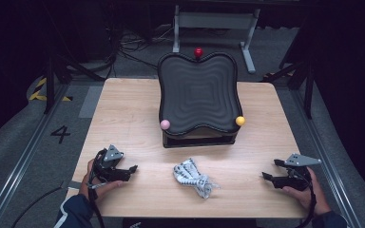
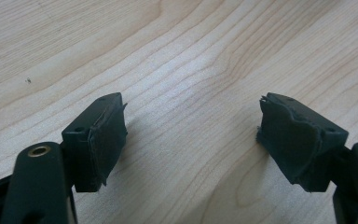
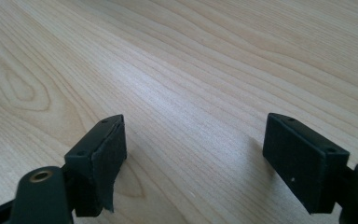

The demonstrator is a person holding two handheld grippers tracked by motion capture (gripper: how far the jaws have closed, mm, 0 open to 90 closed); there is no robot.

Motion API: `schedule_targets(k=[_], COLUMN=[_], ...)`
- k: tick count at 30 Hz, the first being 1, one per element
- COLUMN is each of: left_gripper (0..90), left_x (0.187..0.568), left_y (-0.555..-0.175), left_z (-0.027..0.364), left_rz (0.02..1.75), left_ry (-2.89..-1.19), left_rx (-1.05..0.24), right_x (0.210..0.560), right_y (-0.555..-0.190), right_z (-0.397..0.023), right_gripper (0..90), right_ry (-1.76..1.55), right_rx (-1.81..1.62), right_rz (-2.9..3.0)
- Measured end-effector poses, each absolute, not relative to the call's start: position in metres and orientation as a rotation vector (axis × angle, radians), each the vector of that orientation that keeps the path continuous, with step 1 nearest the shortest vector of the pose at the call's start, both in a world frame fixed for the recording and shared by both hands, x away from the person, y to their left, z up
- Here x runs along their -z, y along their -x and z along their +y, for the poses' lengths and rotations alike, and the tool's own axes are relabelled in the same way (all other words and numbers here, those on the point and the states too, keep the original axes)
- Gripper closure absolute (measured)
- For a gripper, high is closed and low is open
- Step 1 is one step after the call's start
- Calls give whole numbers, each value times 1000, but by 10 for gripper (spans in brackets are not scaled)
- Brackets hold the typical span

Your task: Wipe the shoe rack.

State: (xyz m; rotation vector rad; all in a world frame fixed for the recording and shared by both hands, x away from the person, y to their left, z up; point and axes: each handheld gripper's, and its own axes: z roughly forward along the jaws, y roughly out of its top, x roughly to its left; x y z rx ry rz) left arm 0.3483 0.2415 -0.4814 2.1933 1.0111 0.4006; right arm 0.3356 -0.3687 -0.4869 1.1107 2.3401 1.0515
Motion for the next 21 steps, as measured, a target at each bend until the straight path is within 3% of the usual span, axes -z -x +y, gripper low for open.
schedule_targets(k=[21], left_gripper=[218], left_x=[481], left_y=[-351], left_z=[241], left_rz=[1007], left_ry=[-2196], left_rx=[-396], right_x=[487], right_y=[-335], right_z=[-368], right_gripper=[218], right_ry=[-1114], right_rx=[-1049], right_rz=[2338])
